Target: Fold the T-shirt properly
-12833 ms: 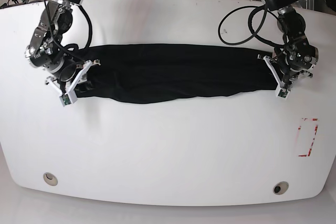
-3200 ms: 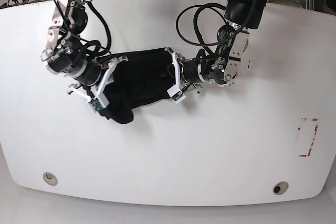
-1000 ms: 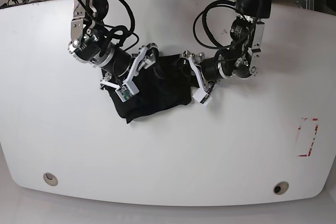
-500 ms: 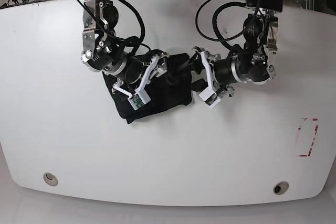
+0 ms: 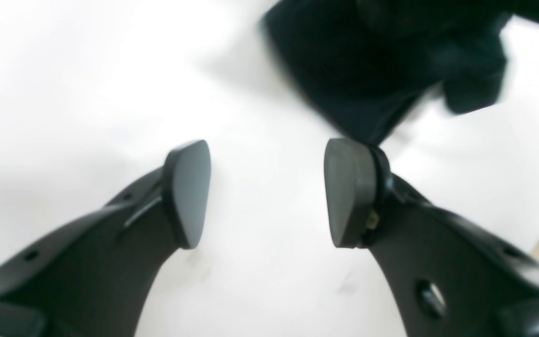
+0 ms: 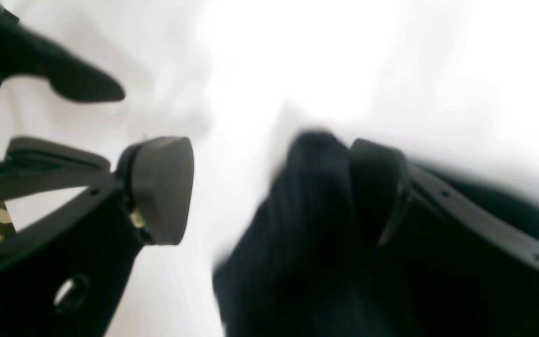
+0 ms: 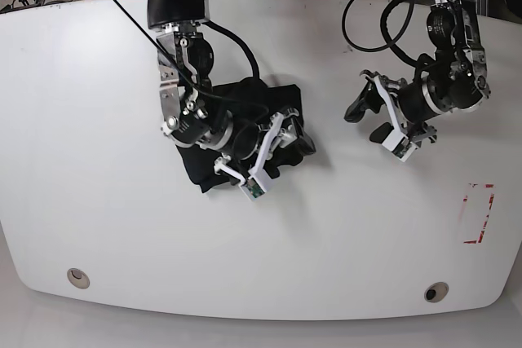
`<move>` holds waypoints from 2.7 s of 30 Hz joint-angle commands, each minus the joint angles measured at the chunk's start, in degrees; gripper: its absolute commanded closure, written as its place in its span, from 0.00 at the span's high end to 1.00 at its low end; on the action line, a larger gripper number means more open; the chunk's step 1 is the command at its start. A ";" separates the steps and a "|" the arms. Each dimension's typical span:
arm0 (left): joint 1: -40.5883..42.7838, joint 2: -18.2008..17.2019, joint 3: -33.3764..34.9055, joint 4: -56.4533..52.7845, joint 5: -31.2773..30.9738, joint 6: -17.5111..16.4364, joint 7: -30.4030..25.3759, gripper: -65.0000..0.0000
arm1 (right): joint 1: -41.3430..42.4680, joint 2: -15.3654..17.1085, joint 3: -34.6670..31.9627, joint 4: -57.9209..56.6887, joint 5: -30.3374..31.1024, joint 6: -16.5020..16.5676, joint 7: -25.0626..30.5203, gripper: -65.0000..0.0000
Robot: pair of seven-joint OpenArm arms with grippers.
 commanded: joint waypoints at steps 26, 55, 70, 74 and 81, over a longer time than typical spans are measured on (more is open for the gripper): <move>-6.29 8.06 -2.79 -3.01 13.61 1.97 -9.01 0.38 | -15.47 11.07 2.70 20.77 1.50 0.31 0.71 0.20; -13.33 23.09 1.60 -23.50 15.55 1.70 -9.10 0.69 | -23.65 9.05 2.52 19.89 -14.85 0.48 6.95 0.88; -13.86 23.09 6.35 -24.03 9.83 1.70 -9.10 0.21 | -21.98 5.62 2.43 16.37 -15.11 0.57 8.88 0.30; -13.94 23.09 6.35 -23.67 9.48 1.70 -9.10 0.19 | -21.54 5.62 2.43 14.18 -15.11 0.75 9.59 0.14; -14.03 22.39 6.26 -23.67 9.39 1.70 -9.10 0.19 | -21.71 5.62 2.43 14.00 -15.11 0.75 10.29 0.10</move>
